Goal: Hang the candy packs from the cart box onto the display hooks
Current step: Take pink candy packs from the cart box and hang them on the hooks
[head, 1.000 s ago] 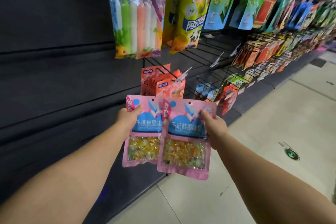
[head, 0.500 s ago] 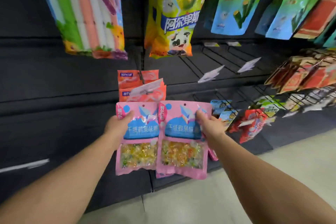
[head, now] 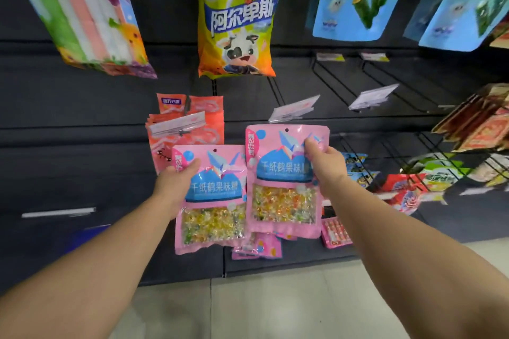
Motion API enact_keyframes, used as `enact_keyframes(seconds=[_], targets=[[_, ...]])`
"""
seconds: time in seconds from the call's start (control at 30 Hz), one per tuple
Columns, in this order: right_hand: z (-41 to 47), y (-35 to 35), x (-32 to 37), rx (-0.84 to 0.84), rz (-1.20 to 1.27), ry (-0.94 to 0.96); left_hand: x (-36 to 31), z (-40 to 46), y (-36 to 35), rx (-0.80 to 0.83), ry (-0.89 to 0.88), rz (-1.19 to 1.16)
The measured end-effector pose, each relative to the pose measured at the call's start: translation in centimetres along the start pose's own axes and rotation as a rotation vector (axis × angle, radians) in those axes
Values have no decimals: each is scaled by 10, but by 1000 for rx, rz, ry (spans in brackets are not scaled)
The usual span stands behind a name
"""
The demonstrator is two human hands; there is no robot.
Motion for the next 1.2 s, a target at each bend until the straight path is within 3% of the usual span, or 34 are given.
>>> enact_keyframes(seconds=[0.4,0.8,1.2], targets=[[42,-11,18,70,3,72,9,11,17,-61,57,-22],[45,-2,9,-48,75,106,10,-2,-20,117,51,-57],[40,-3,14,-48,44,122,3,-14,-44,141,42,-3]])
Point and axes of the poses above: each hand's wrist, its own z-axis towards the middle knuckle, its own y-axis out of the back of the hand, x = y × z, the point moved 8 cm from there along z, towards the middle knuckle, and after that the axes turned 7 degrees about y, right-handed, at the moved point
